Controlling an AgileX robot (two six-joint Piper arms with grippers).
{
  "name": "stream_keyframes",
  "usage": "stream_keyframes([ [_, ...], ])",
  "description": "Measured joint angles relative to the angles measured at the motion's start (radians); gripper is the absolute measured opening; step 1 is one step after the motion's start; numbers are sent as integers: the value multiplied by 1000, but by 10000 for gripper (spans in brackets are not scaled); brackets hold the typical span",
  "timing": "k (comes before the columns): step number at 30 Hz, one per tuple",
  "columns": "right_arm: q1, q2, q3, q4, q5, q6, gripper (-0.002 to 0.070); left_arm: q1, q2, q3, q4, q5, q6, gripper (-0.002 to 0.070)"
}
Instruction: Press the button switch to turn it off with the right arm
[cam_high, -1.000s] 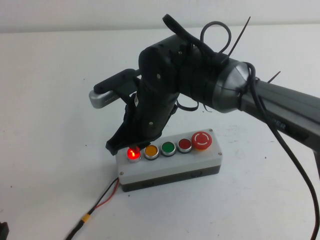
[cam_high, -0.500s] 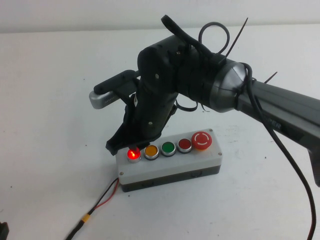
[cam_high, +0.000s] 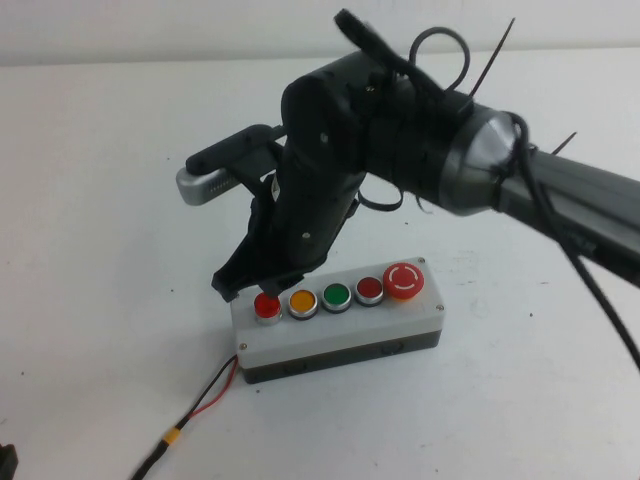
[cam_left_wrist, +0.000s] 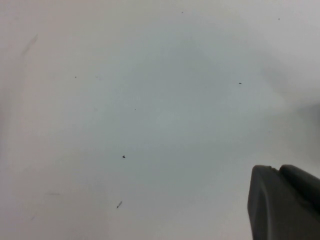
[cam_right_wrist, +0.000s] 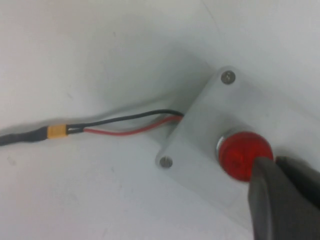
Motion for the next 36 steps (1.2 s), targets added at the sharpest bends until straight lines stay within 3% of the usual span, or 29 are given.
stream_keyframes([
  [9, 0, -280, 57, -13, 75, -37, -16, 0, 0, 0, 0, 0, 0, -2],
  [25, 0, -977, 641, -51, 98, -25, -17, 0, 0, 0, 0, 0, 0, -2],
  [33, 0, -1134, 809, -133, 91, -22, -17, 0, 0, 0, 0, 0, 0, -2],
  [36, -6, -1170, 921, -207, -30, -18, -17, 0, 0, 0, 0, 0, 0, -2],
])
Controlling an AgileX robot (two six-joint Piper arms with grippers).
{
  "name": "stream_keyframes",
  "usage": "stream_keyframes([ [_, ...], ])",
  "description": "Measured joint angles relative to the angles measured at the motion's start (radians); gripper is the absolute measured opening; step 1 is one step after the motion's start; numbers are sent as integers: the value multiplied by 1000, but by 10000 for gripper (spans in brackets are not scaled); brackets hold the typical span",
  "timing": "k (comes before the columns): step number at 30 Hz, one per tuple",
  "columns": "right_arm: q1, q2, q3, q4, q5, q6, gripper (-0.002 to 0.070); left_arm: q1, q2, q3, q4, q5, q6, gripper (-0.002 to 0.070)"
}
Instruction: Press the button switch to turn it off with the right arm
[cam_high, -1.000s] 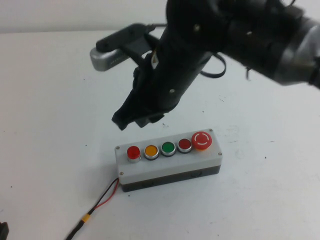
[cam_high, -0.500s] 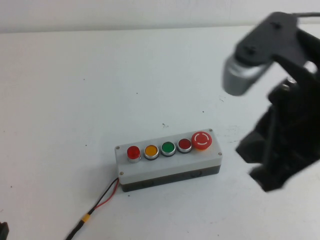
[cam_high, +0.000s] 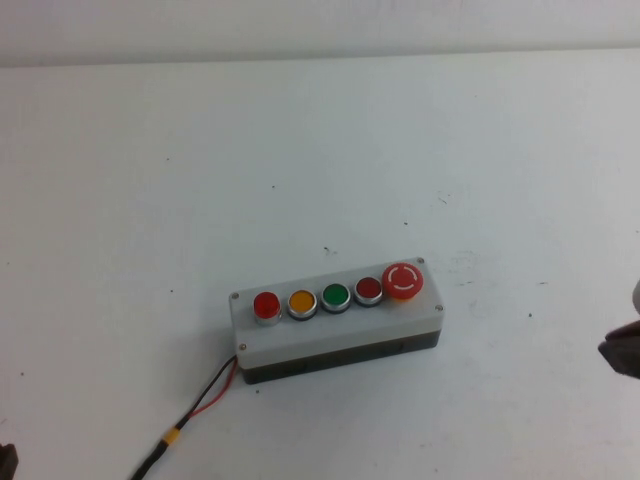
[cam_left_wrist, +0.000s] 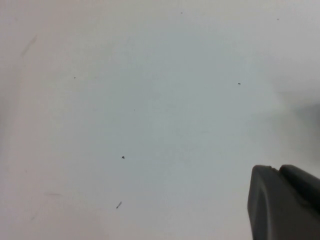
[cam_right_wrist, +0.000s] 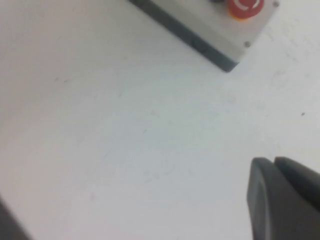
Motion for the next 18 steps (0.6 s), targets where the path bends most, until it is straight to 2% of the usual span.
stream_keyframes([
  [3, -75, -52, 169, -31, -240, 0, -17, 0, 0, 0, 0, 0, 0, -2],
  [7, -257, -136, 436, -35, -653, 0, -17, 0, 0, 0, 0, 0, 0, -2],
  [12, -478, -274, 750, 76, -1113, 0, -17, 0, 0, 0, 0, 0, 0, -2],
  [15, -566, -369, 909, 115, -1265, 0, -17, 0, 0, 0, 0, 0, 0, -2],
  [18, -625, -462, 1014, 129, -1321, 4, -17, 0, 0, 0, 0, 0, 0, -2],
])
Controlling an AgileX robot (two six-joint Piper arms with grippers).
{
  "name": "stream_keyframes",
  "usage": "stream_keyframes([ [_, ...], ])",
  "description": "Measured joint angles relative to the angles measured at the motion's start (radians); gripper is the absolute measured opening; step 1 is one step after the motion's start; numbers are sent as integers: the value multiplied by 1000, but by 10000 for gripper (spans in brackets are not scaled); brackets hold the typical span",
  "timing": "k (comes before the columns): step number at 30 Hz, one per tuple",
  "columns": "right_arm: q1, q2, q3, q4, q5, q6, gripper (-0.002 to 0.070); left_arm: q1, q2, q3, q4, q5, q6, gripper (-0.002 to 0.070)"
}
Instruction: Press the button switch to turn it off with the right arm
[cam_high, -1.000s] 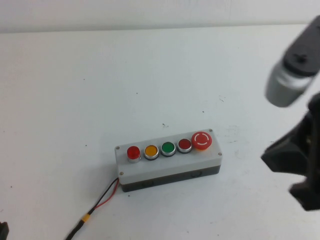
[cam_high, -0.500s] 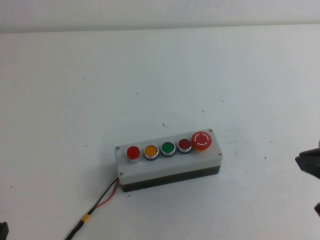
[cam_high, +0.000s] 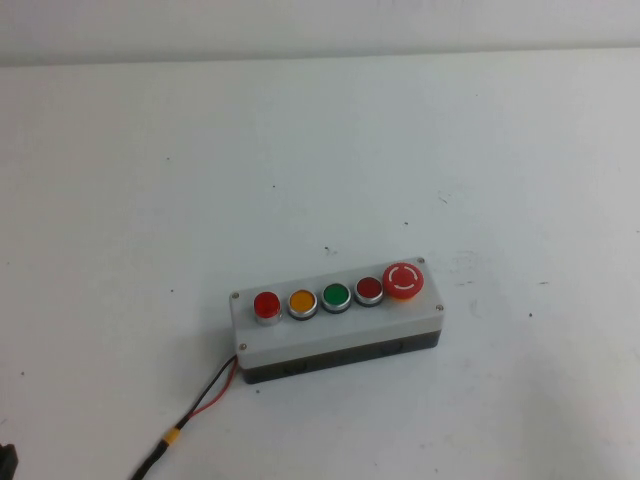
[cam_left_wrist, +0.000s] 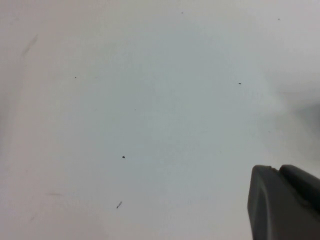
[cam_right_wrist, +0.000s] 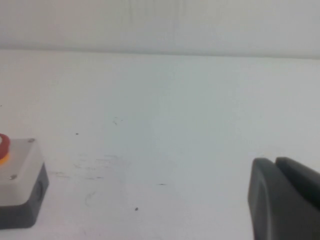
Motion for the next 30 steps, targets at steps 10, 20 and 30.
stream_keyframes([
  [10, -57, -307, 68, 87, 235, 0, -17, 0, 0, 0, 0, 0, 0, -2],
  [20, -64, -468, 69, 79, 524, 0, -17, 0, 0, 0, 0, 0, 0, -2],
  [30, -64, -470, 69, 79, 526, 0, -17, 0, 0, 0, 0, 0, 0, -2],
])
